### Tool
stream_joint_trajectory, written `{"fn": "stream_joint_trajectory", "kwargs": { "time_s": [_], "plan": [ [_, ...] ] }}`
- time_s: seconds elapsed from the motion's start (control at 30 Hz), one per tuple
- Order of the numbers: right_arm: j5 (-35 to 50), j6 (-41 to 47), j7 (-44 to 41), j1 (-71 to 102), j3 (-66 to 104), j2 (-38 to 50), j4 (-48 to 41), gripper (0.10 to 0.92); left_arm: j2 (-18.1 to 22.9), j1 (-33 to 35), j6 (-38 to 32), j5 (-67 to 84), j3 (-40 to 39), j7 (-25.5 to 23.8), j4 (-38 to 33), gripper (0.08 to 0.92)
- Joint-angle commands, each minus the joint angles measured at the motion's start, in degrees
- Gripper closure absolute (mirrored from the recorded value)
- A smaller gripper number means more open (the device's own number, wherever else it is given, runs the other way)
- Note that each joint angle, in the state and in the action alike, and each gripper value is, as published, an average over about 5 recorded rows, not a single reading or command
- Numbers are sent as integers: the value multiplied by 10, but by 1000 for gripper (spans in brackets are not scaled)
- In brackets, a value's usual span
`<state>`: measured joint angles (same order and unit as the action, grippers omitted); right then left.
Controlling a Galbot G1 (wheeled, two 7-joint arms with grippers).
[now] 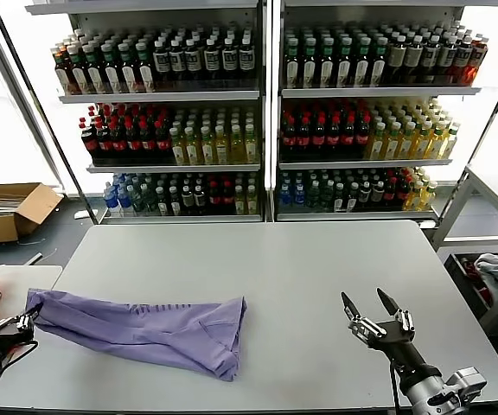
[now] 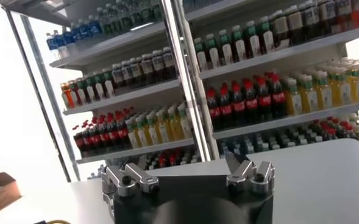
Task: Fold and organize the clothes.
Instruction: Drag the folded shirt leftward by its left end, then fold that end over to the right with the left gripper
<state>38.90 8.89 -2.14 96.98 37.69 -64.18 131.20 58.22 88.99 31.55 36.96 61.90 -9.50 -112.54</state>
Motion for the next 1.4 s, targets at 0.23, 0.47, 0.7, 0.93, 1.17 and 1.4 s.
{"fn": "stream_joint_trajectory", "kwargs": {
  "time_s": [0.23, 0.47, 0.7, 0.93, 1.17, 1.4],
  "plan": [
    [-7, 5, 1, 12, 12, -3, 18, 203, 67, -18, 14, 10, -149, 14, -186, 890],
    [-21, 13, 9, 1, 3, -13, 24, 203, 89, -15, 12, -13, -223, 20, -193, 890],
    [-29, 14, 10, 7, 0, -14, 28, 203, 122, -26, 10, -39, -270, 22, -176, 890],
    [-30, 16, 12, 4, 2, -10, 26, 203, 155, -41, 8, -55, -321, 37, -130, 890],
    [-27, 17, 14, -9, -1, -4, 14, 203, 178, -43, 10, -47, -350, 47, -111, 890],
    [-27, 19, 14, -25, -15, -5, 2, 203, 181, -45, 14, -29, -375, 60, -80, 890]
  ]
}}
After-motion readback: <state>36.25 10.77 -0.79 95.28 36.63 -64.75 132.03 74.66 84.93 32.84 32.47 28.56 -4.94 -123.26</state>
